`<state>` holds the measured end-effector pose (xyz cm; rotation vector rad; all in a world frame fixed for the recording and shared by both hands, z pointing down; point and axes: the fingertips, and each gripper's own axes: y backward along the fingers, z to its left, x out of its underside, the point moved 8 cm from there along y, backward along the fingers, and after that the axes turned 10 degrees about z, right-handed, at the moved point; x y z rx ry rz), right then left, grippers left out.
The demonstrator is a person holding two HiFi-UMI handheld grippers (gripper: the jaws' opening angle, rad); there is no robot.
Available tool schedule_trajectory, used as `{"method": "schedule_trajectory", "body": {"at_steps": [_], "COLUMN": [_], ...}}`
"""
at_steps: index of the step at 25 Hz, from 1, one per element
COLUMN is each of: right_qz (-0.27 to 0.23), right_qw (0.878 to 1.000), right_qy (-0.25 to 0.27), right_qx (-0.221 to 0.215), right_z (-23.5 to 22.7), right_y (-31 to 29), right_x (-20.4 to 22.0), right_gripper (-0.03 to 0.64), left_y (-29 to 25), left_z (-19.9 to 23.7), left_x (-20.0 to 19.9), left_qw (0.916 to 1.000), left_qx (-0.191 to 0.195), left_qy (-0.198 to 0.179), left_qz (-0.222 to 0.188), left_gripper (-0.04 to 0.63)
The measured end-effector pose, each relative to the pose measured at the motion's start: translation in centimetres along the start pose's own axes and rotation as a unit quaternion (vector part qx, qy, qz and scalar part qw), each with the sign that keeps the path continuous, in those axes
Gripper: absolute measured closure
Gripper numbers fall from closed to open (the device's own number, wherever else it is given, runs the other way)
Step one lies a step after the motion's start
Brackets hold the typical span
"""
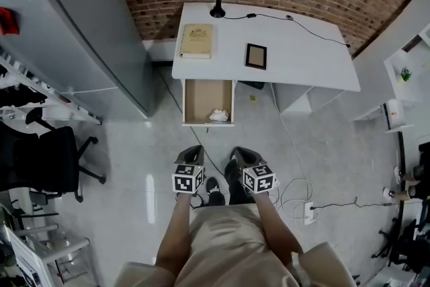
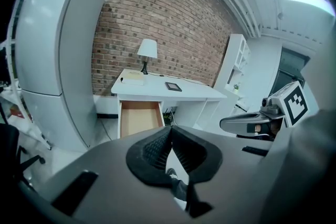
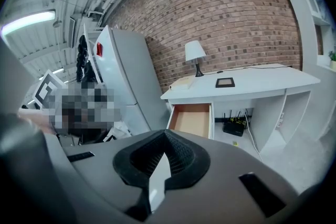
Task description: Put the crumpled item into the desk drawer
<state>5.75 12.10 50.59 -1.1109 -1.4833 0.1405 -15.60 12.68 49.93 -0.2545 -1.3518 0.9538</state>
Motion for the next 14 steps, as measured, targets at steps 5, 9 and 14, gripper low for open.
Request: {"method": "schedule_trajectory", "body": {"at_steps": [5, 9, 14], "right_qz": [-0.003, -0.009, -0.010], "right_qw": [1.000, 1.000, 1.000], "right_qy": [-0.008, -0.015, -0.013], "right_qx": [-0.005, -0.007, -0.007], "right_z": [-1.4, -2.0, -3.0], "right_y": [0.1, -0.3, -0.3], "right_x": [-0.2, -0.3, -0.6], "right_gripper": [0.592, 0.592, 0.592], "left_y": [-0.8, -1.4, -2.0], "left_z": [-1.1, -1.3, -1.6], "left_x": [-0.4, -0.6, -1.6], "left_qw": [1.0000, 0.9998, 0.9998], "left_qx": [0.003, 0.002, -0.001], "left_qy": [-0.009, -0.018, -0.018], "left_qz": [0.001, 0.003, -0.002], "left_gripper": [0.578, 0.578, 0.578]}}
